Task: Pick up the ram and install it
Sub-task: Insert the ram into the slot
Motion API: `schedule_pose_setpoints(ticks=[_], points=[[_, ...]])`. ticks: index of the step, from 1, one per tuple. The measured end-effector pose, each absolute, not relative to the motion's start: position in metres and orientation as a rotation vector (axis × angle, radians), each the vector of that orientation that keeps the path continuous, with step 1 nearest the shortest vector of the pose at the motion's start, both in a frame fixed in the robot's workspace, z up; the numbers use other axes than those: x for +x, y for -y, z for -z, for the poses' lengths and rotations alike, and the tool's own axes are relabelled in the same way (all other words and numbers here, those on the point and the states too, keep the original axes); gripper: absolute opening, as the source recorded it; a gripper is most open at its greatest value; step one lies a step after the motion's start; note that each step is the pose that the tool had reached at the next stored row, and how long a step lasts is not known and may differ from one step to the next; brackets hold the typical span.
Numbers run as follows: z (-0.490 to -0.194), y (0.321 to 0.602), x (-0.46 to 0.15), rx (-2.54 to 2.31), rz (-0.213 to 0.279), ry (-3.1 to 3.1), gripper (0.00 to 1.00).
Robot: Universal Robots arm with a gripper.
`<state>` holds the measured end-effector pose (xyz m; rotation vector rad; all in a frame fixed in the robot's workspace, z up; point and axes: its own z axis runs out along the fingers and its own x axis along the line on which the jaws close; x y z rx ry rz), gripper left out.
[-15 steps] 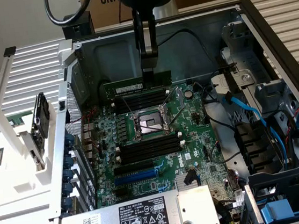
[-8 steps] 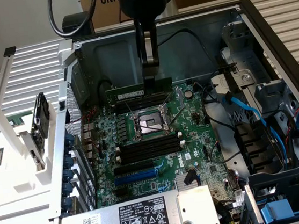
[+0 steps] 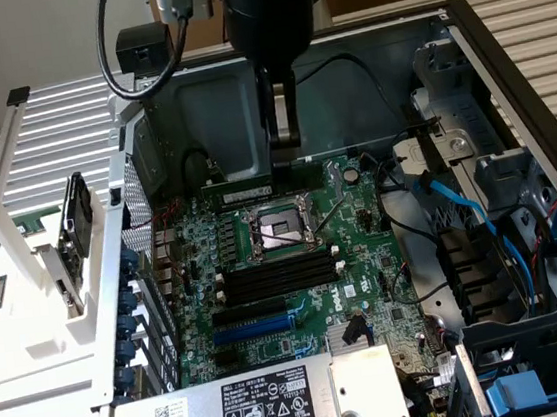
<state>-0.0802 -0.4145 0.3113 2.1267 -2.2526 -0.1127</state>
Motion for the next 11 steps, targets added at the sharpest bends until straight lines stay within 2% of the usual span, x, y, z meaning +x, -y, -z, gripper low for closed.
schedule_pose_setpoints(ticks=[11], points=[[-0.289,0.420,-0.080,2.128,0.111,2.254,0.12]])
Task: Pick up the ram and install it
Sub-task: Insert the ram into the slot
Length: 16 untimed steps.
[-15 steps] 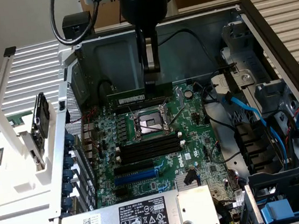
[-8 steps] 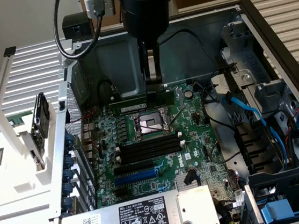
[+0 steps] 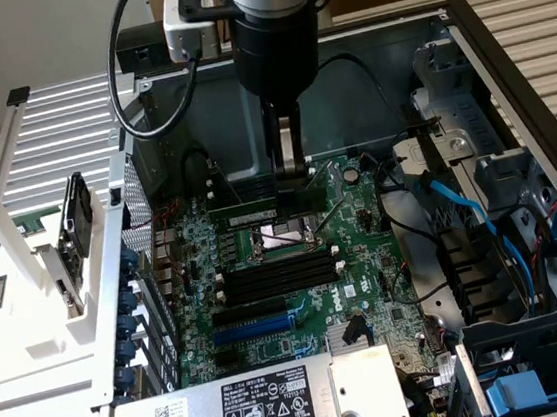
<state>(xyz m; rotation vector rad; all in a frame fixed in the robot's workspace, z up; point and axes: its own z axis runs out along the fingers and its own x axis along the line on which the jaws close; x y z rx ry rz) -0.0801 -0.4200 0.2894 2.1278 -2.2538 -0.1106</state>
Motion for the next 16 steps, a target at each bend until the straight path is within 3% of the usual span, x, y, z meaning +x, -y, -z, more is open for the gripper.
schedule_pose_setpoints(ticks=[16], points=[[-0.266,0.432,-0.079,2.129,0.107,2.255,0.12]])
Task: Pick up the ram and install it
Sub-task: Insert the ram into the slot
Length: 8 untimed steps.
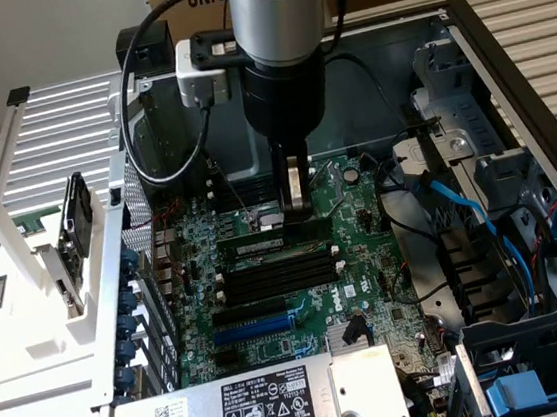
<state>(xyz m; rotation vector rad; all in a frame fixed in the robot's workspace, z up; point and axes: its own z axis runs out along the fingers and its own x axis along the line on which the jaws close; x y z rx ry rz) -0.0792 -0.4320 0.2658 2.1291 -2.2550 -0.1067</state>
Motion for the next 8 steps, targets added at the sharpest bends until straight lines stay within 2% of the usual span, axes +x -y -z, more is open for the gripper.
schedule_pose_setpoints(ticks=[8], points=[[-0.2637,0.4363,-0.0791,2.129,0.107,2.255,0.12]])
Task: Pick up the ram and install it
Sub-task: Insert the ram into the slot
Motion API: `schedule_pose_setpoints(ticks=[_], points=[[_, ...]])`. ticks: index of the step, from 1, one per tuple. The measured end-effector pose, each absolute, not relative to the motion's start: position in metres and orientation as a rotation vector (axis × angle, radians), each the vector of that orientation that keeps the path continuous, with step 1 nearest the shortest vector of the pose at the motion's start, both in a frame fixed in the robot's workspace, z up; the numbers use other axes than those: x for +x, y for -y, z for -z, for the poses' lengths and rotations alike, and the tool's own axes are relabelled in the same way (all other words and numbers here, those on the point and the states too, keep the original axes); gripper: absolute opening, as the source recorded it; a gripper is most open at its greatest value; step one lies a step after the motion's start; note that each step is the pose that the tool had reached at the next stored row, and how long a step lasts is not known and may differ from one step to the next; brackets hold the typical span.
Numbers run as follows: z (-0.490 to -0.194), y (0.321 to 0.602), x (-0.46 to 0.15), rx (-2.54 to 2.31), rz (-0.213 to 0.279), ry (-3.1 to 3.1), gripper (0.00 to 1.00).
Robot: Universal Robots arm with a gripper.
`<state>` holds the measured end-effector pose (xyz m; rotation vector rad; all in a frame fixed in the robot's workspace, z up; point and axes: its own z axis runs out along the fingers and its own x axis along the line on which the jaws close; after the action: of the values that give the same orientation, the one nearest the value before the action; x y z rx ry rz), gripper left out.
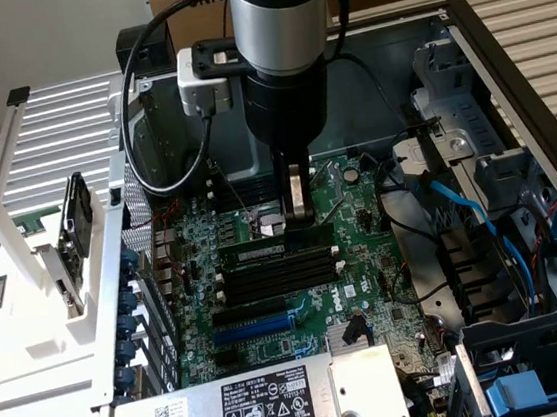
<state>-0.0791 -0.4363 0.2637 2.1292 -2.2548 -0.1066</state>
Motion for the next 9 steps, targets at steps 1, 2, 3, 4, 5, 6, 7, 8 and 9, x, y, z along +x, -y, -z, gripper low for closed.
schedule_pose_setpoints(ticks=[1,2,3,4,5,6,7,8,9], points=[[-0.2637,0.4363,-0.0792,2.131,0.106,2.252,0.12],[-0.2637,0.4363,-0.0791,2.137,0.106,2.247,0.12],[-0.2635,0.4363,-0.0791,2.143,0.106,2.241,0.12],[-0.2632,0.4363,-0.0791,2.148,0.106,2.236,0.12],[-0.2630,0.4363,-0.0791,2.154,0.106,2.230,0.12],[-0.2630,0.4363,-0.0791,2.157,0.106,2.227,0.12],[-0.2630,0.4363,-0.0791,2.157,0.106,2.227,0.12],[-0.2630,0.4363,-0.0792,2.157,0.106,2.227,0.12],[-0.2630,0.4363,-0.0792,2.157,0.106,2.227,0.12]])
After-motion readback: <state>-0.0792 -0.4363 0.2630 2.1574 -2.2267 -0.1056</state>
